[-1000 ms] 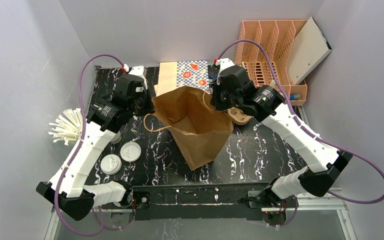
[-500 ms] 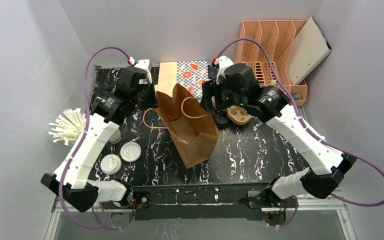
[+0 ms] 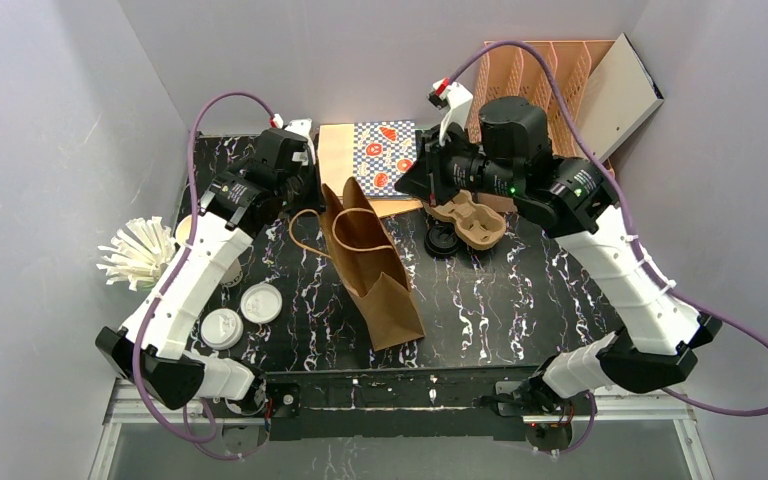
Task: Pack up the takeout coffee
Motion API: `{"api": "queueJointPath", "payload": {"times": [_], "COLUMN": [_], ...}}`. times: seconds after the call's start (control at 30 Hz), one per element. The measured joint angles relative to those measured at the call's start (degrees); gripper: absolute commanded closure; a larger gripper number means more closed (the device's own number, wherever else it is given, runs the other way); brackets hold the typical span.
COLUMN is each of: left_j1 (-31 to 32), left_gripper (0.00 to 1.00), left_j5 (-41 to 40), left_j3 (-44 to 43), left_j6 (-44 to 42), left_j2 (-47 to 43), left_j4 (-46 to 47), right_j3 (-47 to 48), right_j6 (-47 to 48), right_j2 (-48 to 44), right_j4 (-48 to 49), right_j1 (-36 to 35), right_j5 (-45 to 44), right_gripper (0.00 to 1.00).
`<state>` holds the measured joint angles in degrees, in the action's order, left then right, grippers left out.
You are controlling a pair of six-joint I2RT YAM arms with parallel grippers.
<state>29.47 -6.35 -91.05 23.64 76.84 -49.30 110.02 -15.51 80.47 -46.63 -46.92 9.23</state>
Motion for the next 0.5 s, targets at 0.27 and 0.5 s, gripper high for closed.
{"api": "queueJointPath", "payload": {"times": [0.27,0.5], "left_j1": [0.0,0.0], "left_gripper": [0.99,0.98], "left_j5": [-0.1,-1.4], "left_j3": [0.0,-0.7], "left_j6": [2.4,3.7], "left_j2": [0.0,0.0], "left_j4": [0.4,0.9], "right_j3": [3.5,3.5], "right_j6": [-1.7,-0.8], "right_j2": [4.7,9.4], "right_j4": [-0.5,-2.5], "right_j1": [-10.6,-21.8], "right_j5": [-2.7,-11.3], "right_gripper": [0.99,0.99]}}
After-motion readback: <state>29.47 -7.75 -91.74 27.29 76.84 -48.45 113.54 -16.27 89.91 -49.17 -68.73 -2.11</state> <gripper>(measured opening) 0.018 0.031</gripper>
